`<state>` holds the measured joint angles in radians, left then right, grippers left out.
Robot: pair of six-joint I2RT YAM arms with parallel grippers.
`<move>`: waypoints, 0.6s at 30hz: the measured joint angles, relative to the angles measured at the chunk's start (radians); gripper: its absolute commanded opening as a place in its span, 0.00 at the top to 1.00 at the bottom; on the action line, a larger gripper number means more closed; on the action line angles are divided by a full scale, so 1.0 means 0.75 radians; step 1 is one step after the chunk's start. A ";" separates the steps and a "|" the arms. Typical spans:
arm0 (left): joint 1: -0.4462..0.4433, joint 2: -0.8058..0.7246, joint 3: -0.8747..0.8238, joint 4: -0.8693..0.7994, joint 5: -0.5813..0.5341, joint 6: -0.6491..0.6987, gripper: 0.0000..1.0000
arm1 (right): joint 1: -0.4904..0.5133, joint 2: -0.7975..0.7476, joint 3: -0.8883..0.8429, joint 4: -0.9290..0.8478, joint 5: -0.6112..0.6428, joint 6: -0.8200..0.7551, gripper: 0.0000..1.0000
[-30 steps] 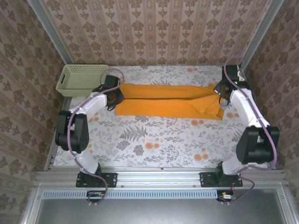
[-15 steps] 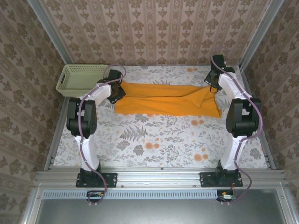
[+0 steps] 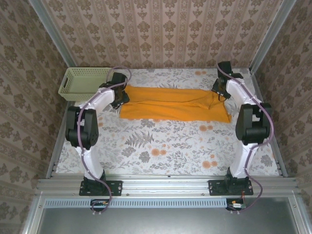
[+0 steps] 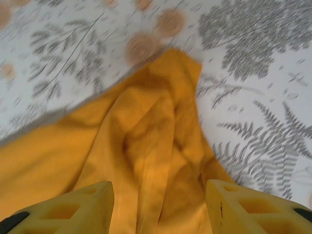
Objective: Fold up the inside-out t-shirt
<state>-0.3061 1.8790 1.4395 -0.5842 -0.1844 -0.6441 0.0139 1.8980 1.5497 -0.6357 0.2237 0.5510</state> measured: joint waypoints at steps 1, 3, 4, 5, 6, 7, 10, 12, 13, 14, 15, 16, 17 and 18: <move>-0.024 -0.031 -0.010 0.008 -0.003 0.008 0.54 | 0.019 -0.049 -0.061 0.014 -0.022 -0.005 0.45; -0.078 -0.075 -0.031 0.036 -0.005 0.018 0.55 | 0.076 -0.140 -0.173 0.049 -0.065 -0.010 0.45; -0.098 -0.083 -0.040 0.049 -0.004 0.022 0.55 | 0.102 -0.163 -0.205 0.057 -0.078 -0.012 0.45; -0.120 -0.087 -0.054 0.065 -0.003 0.023 0.55 | 0.134 -0.183 -0.237 0.071 -0.095 -0.015 0.45; -0.135 -0.087 -0.071 0.080 0.003 0.023 0.55 | 0.164 -0.190 -0.262 0.083 -0.105 -0.019 0.45; -0.141 -0.084 -0.087 0.087 0.008 0.023 0.56 | 0.189 -0.189 -0.276 0.087 -0.111 -0.024 0.46; -0.143 -0.057 -0.111 0.092 0.034 0.027 0.56 | 0.242 -0.162 -0.300 0.097 -0.140 -0.030 0.47; -0.141 -0.020 -0.111 0.107 0.044 0.032 0.56 | 0.249 -0.132 -0.300 0.103 -0.149 -0.030 0.48; -0.141 -0.005 -0.110 0.110 0.049 0.035 0.56 | 0.250 -0.120 -0.300 0.107 -0.150 -0.030 0.48; -0.141 0.017 -0.106 0.112 0.053 0.040 0.56 | 0.250 -0.104 -0.300 0.107 -0.151 -0.030 0.48; -0.141 0.036 -0.101 0.112 0.058 0.044 0.55 | 0.252 -0.087 -0.294 0.103 -0.150 -0.030 0.48; -0.140 0.059 -0.092 0.112 0.062 0.048 0.55 | 0.253 -0.063 -0.276 0.091 -0.149 -0.029 0.48; -0.139 0.084 -0.084 0.113 0.069 0.051 0.55 | 0.253 -0.035 -0.248 0.075 -0.146 -0.029 0.47; -0.139 0.102 -0.082 0.116 0.074 0.052 0.55 | 0.253 -0.006 -0.216 0.067 -0.140 -0.029 0.47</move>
<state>-0.4107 1.9553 1.3781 -0.4969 -0.1287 -0.6052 0.2039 1.8938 1.3876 -0.5858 0.1188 0.5293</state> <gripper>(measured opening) 0.446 0.525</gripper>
